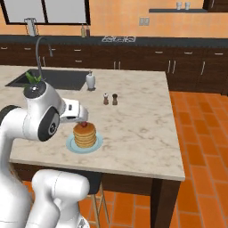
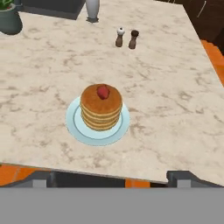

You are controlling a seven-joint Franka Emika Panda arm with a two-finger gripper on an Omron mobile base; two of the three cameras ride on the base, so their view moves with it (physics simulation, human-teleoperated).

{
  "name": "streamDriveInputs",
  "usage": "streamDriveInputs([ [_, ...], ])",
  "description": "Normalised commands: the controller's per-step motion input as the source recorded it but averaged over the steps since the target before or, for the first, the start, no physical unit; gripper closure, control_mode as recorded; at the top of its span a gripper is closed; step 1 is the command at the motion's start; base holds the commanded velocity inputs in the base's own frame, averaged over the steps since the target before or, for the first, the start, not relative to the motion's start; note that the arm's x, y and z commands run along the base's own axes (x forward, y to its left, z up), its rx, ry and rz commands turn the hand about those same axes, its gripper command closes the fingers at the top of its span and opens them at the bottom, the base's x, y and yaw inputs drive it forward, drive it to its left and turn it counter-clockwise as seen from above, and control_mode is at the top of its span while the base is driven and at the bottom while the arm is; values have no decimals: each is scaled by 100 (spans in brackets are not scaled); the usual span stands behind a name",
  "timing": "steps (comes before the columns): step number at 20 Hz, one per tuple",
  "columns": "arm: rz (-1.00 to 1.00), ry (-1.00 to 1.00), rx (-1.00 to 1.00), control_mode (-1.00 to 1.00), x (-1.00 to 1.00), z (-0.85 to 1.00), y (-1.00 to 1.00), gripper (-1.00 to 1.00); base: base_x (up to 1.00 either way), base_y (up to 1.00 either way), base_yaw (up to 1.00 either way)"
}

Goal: Take the strawberry from the fridge and place it on top of the pancake, located on the dining counter.

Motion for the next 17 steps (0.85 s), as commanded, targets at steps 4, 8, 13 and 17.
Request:
streamDriveInputs([
  [4,-2,-14,0,-100,-64,67,-8,-100,0,0,0],
  [8,-3,-4,2,-100,-72,64,-13,-100,0,0,0],
  [13,-3,-1,4,-100,-77,61,-12,-100,0,0,0],
  [17,-1,-1,2,-100,-64,48,-8,-100,0,0,0],
])
